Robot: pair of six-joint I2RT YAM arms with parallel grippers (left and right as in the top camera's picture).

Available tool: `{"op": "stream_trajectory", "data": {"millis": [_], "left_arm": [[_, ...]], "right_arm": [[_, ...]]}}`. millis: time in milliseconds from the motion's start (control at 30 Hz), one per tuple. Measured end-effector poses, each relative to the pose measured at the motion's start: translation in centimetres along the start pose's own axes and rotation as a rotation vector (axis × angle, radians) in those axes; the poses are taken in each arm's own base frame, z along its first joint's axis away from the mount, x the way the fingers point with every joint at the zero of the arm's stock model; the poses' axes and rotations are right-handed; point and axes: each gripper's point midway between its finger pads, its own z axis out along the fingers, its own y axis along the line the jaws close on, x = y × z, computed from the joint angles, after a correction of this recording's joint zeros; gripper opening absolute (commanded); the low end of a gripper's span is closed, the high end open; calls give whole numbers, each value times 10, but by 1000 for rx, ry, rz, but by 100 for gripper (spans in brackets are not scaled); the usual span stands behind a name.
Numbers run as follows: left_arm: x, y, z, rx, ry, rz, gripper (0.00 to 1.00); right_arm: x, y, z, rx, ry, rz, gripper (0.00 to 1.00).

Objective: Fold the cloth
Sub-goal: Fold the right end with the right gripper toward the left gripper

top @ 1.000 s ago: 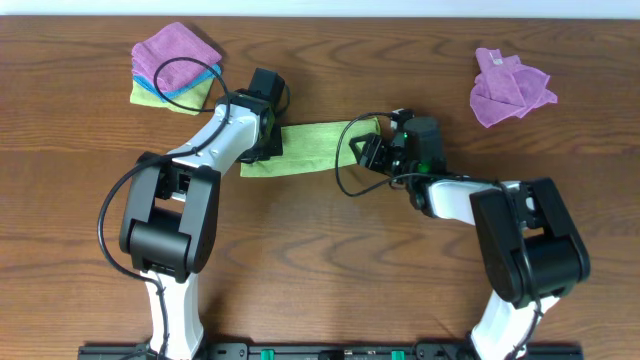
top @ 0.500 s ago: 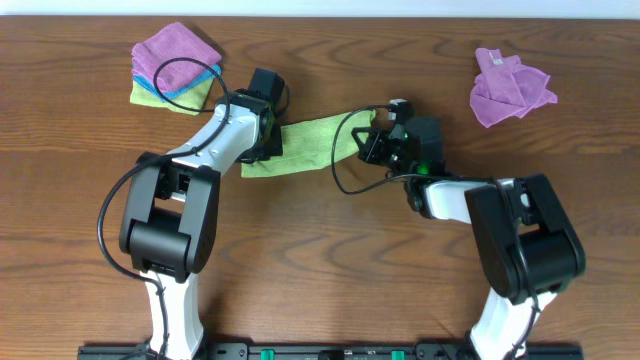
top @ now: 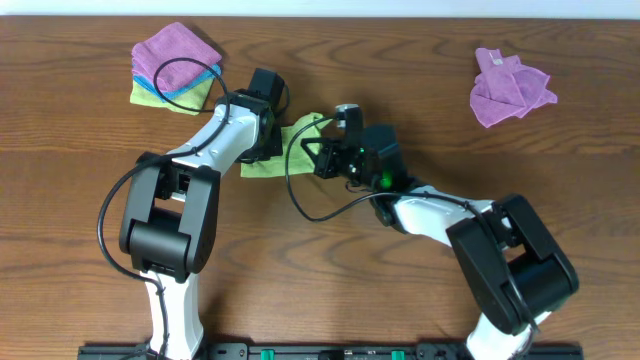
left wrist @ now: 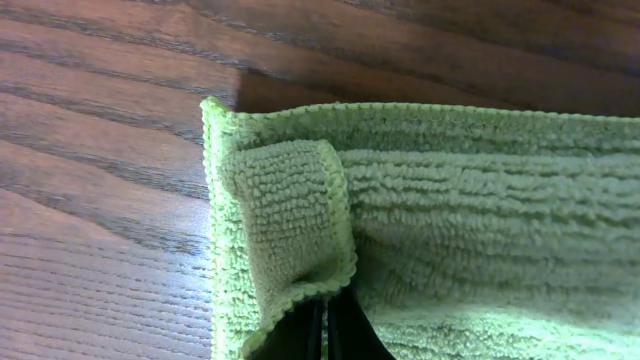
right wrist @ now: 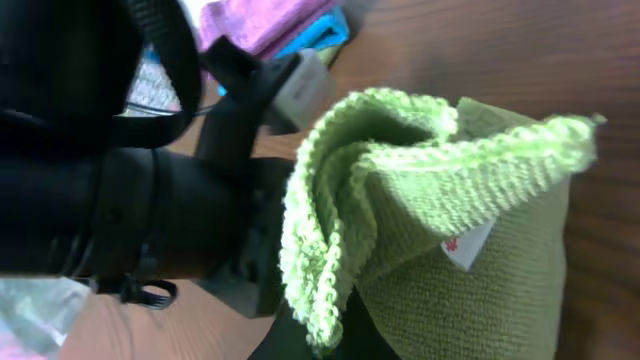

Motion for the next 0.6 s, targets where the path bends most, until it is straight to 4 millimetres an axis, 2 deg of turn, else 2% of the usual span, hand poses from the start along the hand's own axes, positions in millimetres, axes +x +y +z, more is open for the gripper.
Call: {"op": "stream_trajectory", "data": {"millis": [133, 300, 600], "left_arm": [[0, 0, 0, 1, 0, 0, 6], [0, 0, 0, 3, 2, -1, 5], [2, 6, -6, 21, 21, -22, 5]], "right_arm": [[-1, 15, 11, 14, 24, -33, 1], [-13, 33, 21, 1, 19, -74, 1], [-7, 30, 26, 14, 37, -101, 1]]}}
